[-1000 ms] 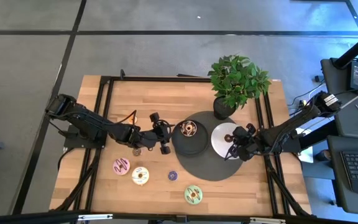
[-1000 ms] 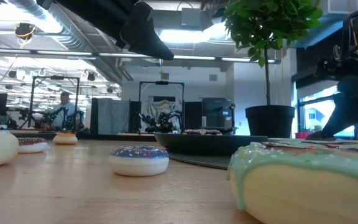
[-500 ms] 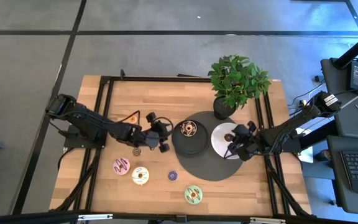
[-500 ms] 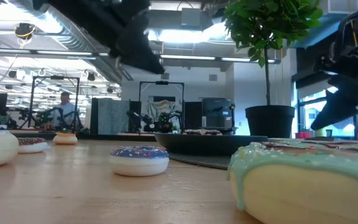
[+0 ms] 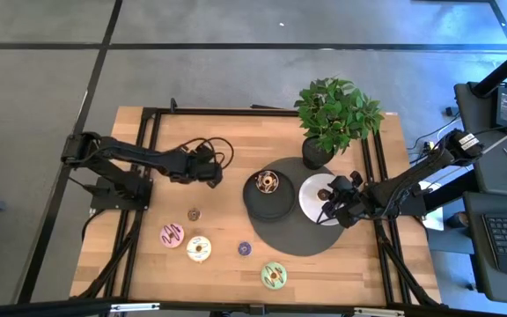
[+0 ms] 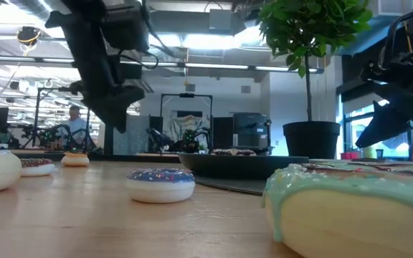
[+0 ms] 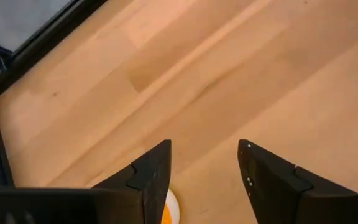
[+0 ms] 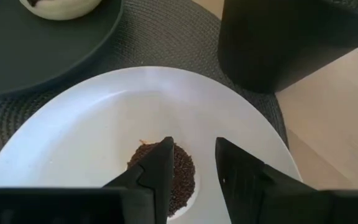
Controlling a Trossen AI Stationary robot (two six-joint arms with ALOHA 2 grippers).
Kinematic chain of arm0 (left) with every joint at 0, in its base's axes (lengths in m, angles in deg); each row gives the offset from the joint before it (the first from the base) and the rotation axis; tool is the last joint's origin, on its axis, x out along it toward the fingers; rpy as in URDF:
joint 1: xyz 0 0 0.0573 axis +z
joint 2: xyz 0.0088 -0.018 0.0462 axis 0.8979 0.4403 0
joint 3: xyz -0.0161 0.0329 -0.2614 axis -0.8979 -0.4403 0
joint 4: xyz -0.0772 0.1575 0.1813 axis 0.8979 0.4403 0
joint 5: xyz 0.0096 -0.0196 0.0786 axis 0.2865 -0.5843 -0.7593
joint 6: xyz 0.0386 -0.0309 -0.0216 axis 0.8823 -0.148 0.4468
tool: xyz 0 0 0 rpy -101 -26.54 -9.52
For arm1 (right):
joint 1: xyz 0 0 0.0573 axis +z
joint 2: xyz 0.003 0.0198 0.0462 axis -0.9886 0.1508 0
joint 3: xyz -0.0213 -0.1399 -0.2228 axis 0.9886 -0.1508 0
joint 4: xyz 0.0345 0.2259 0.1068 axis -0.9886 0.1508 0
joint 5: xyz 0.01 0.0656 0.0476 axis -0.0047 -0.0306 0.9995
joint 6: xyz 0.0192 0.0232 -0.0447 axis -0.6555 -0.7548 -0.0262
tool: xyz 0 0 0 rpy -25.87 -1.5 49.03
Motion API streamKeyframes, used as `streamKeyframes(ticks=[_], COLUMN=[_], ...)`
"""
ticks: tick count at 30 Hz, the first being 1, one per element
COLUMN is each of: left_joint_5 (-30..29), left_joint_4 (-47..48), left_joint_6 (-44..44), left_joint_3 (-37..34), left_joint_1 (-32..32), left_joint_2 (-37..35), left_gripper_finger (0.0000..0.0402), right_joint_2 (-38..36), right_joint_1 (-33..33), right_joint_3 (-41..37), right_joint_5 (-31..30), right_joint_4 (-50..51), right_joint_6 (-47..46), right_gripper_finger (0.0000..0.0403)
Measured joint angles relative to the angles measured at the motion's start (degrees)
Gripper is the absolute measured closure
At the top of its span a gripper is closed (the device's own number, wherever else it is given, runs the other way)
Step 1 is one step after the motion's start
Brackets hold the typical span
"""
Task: Pick & Place donuts
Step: Put the small yellow donut on the white plate
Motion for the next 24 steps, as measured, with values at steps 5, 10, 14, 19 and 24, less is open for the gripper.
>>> streamKeyframes(ticks=[5, 10, 14, 19, 24], left_joint_5=[0.4, 1.1, 2.5, 5.8, 8.1], left_joint_4=[1.5, 11.2, 14.9, 14.7, 13.5], left_joint_6=[-5.1, -14.3, -18.3, -19.0, -19.0], left_joint_3=[0.1, 0.1, 0.0, -0.3, -3.6], left_joint_1=[1.1, 3.4, 4.8, 6.4, 8.5], left_joint_2=[0.2, 0.7, 0.7, 0.9, 1.0], left_gripper_finger=[0.0216, 0.0227, 0.0236, 0.0252, 0.0268], right_joint_2=[0.0, 0.0, 0.0, 0.0, 0.0], right_joint_1=[0.0, 0.0, 0.0, 0.0, 0.0], right_joint_3=[0.0, 0.0, 0.0, 0.0, 0.0], right_joint_5=[0.1, 0.1, 0.1, 0.1, 0.1], right_joint_4=[0.0, 0.0, 0.0, 0.0, 0.0], right_joint_6=[0.0, 0.0, 0.0, 0.0, 0.0], right_gripper_finger=[0.0281, 0.0281, 0.0281, 0.0281, 0.0281])
